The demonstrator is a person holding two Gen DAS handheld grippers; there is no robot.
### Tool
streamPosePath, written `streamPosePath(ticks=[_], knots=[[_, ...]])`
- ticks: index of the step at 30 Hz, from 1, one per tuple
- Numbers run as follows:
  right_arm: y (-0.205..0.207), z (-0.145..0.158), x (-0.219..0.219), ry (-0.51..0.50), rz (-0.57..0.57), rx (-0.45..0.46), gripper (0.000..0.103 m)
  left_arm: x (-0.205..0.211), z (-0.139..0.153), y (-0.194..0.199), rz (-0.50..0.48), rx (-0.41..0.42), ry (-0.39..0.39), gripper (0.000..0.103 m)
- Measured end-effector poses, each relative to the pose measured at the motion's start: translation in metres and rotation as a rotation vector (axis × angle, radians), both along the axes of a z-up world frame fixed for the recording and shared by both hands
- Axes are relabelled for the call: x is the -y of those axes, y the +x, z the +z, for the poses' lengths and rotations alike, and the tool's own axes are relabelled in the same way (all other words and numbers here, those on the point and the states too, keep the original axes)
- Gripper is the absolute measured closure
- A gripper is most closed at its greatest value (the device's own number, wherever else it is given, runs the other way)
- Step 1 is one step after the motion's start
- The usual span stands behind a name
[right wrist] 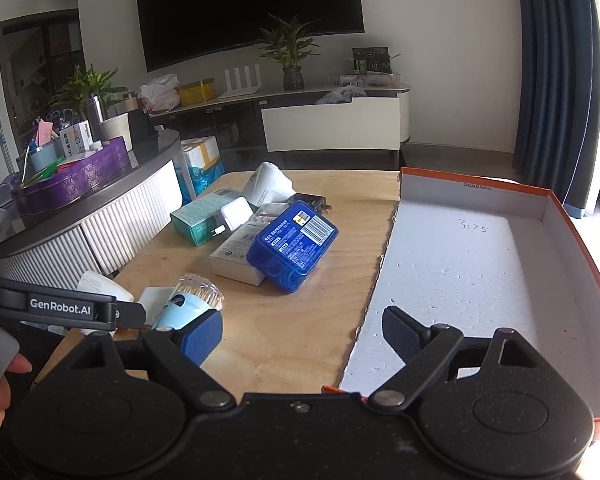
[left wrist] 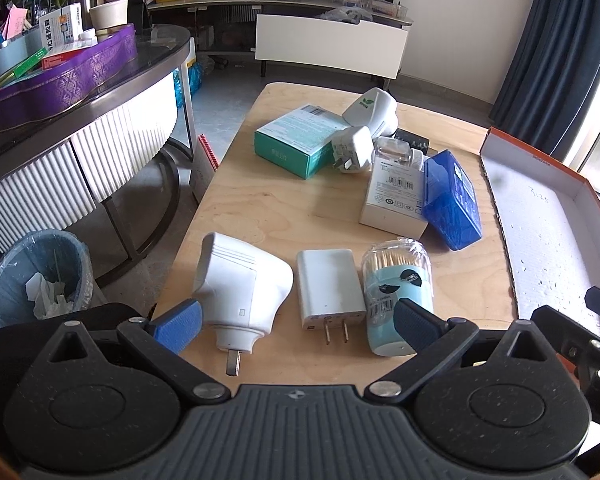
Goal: Organize rigid objects
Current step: 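Grasp the white angled plug device with left tool while right tool grasps the blue toothpick jar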
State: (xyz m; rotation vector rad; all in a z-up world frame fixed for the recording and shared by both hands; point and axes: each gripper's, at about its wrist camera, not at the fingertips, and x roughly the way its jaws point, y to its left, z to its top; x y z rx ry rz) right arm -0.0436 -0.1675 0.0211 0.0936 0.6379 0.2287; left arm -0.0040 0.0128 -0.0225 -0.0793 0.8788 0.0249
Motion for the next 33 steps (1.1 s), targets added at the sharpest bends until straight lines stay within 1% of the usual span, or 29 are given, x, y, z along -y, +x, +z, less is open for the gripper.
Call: streamPosePath(ticks=[5, 11, 16, 33], knots=[[-0.001, 0.0, -0.005, 0.0, 0.016, -0.002, 0.001, -0.003, 0.0, 0.0, 0.011, 0.003, 0.001, 0.0], [-0.002, 0.0, -0.009, -0.004, 0.028, 0.0, 0.001, -0.021, -0.003, -0.002, 0.051, 0.003, -0.007, 0.0], [-0.002, 0.0, -0.012, -0.001, 0.036, -0.003, 0.001, -0.03, -0.004, -0.001, 0.066, 0.001, -0.009, 0.0], [0.0, 0.001, -0.029, -0.001, 0.069, -0.011, 0.001, -0.04, -0.012, 0.003, 0.047, -0.006, 0.026, 0.0]])
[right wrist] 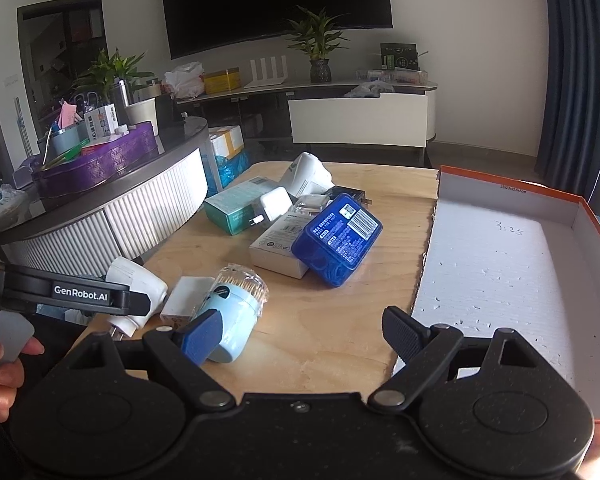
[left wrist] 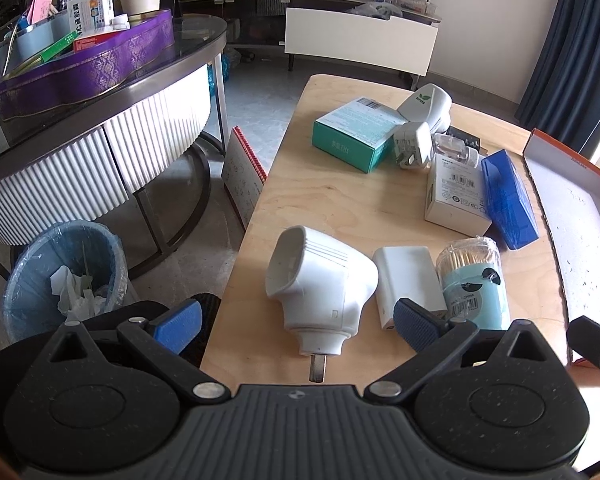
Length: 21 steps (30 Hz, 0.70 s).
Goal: Organize rigid objects
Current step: 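Grasp the white angled plug device with left tool while right tool grasps the blue toothpick jar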
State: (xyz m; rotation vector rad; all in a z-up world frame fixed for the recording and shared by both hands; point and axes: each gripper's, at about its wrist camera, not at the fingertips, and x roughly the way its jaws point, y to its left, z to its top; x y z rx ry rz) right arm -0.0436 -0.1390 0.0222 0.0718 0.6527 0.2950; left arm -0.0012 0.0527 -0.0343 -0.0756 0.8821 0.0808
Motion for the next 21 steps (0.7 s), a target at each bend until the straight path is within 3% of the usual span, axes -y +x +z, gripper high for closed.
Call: streamPosePath(ticks=[21], knots=[[0.015, -0.001, -0.039, -0.001, 0.026, -0.027, 0.001, -0.011, -0.004, 0.007, -0.034, 0.003, 0.009, 0.0]])
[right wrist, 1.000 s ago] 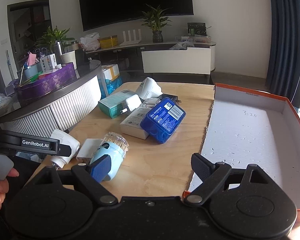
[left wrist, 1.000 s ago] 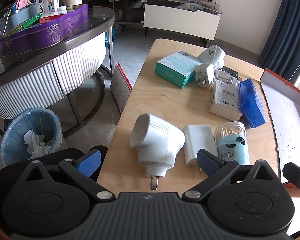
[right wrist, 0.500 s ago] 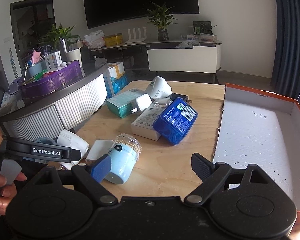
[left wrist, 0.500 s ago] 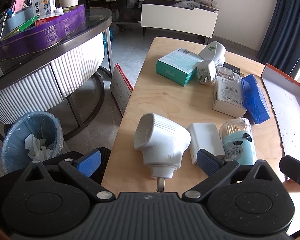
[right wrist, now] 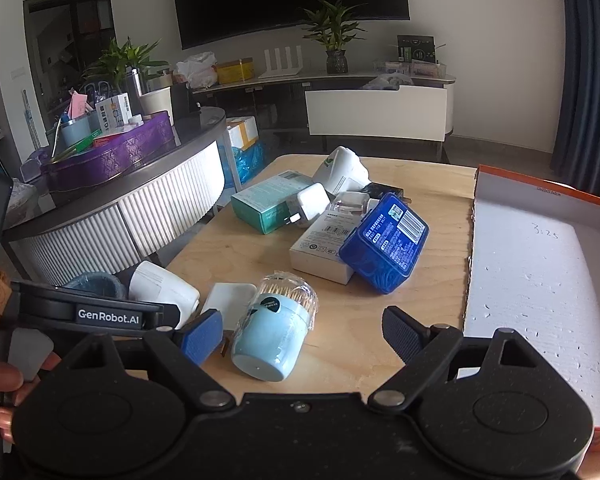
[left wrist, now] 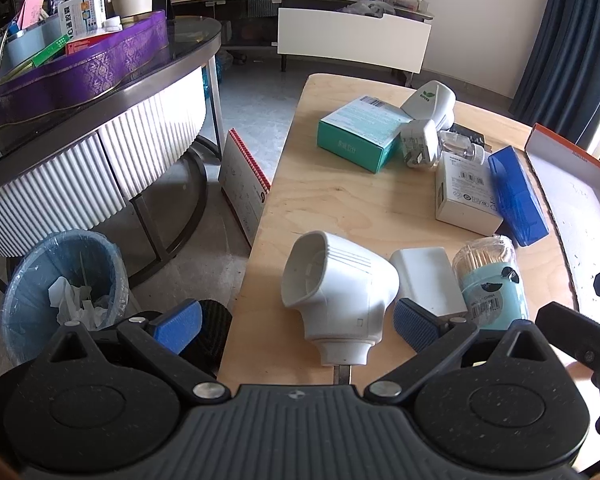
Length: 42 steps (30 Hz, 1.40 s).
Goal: Organize rigid objects
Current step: 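Grasp the white angled plug device with left tool while right tool grasps the blue toothpick jar, then carry the white device with left tool while right tool carries the jar toward the cardboard box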
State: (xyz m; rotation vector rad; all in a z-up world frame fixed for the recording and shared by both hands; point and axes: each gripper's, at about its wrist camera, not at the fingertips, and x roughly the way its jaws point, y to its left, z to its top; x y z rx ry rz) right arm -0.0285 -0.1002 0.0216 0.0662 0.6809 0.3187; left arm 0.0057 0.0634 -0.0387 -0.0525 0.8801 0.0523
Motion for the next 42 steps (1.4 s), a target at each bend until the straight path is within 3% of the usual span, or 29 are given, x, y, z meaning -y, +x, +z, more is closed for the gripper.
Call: streamPosePath(ticks=[18, 25, 30, 31, 33, 35, 42], knots=[[0.016, -0.01, -0.018, 0.0, -0.015, -0.03, 0.001, 0.002, -0.014, 0.012, -0.061, 0.011, 0.02, 0.0], [0.039, -0.027, -0.021, 0.022, -0.055, -0.101, 0.001, 0.011, -0.02, 0.013, -0.146, 0.063, 0.051, 0.035], [0.054, -0.038, -0.017, 0.038, -0.089, -0.139, 0.003, 0.01, -0.02, 0.013, -0.146, 0.085, 0.036, 0.036], [0.056, -0.04, -0.016, 0.032, -0.098, -0.147, 0.005, 0.011, -0.02, 0.013, -0.15, 0.088, 0.034, 0.036], [0.058, -0.044, -0.021, -0.02, -0.083, -0.152, 0.018, 0.013, -0.02, 0.013, -0.155, 0.094, 0.041, 0.036], [0.053, -0.044, -0.025, -0.073, -0.071, -0.125, 0.044, 0.015, -0.02, 0.012, -0.157, 0.099, 0.049, 0.036], [0.046, -0.035, -0.01, -0.02, -0.071, -0.122, 0.045, 0.012, -0.012, 0.009, -0.144, 0.121, 0.019, 0.036]])
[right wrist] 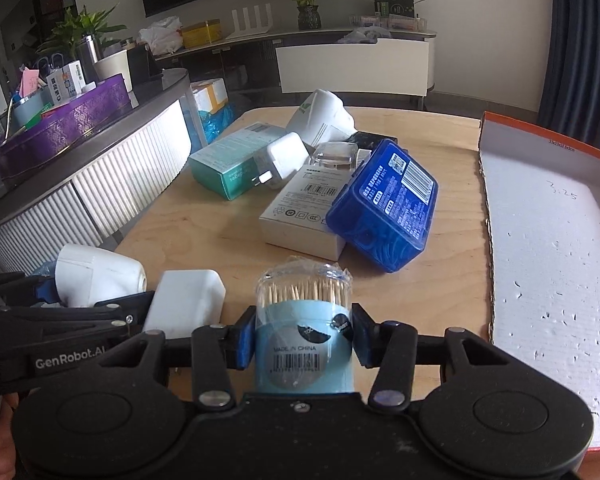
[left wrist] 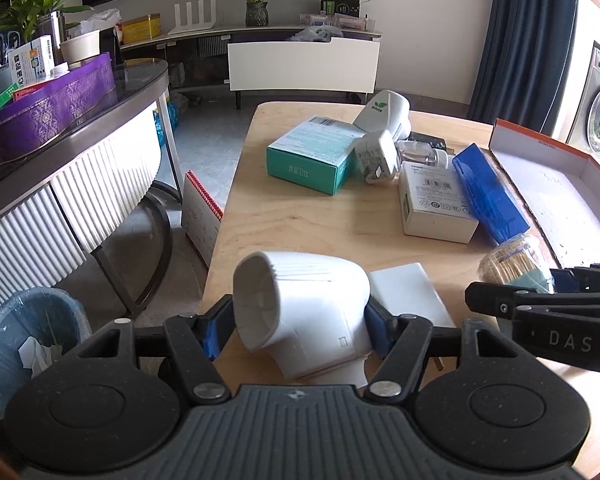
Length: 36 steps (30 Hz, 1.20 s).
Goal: Organize rigid objects
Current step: 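Carry the white device with left tool while right tool carries the jar toward the cardboard box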
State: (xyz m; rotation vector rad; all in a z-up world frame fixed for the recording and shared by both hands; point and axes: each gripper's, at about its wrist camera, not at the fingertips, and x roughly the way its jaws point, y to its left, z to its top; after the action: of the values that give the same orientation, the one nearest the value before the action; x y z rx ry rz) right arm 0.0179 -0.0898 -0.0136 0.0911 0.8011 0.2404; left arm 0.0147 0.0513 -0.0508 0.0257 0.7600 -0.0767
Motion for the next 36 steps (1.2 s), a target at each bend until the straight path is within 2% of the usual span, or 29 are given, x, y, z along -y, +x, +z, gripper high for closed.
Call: streamPosePath(ticks=[9, 17, 28, 36], knots=[[-0.012, 0.025, 0.021, 0.036, -0.003, 0.055, 0.046, 0.01, 0.016, -0.005, -0.013, 0.029, -0.037, 0.036], [-0.018, 0.042, 0.047, 0.045, -0.055, 0.088, 0.046, 0.043, 0.03, -0.003, -0.097, 0.044, -0.082, 0.036], [-0.025, 0.052, 0.098, 0.034, -0.184, 0.094, 0.046, 0.094, 0.04, 0.012, -0.226, 0.014, -0.095, 0.036], [-0.03, 0.063, 0.144, 0.016, -0.298, 0.125, 0.046, 0.141, 0.046, 0.024, -0.315, 0.036, -0.102, 0.036]])
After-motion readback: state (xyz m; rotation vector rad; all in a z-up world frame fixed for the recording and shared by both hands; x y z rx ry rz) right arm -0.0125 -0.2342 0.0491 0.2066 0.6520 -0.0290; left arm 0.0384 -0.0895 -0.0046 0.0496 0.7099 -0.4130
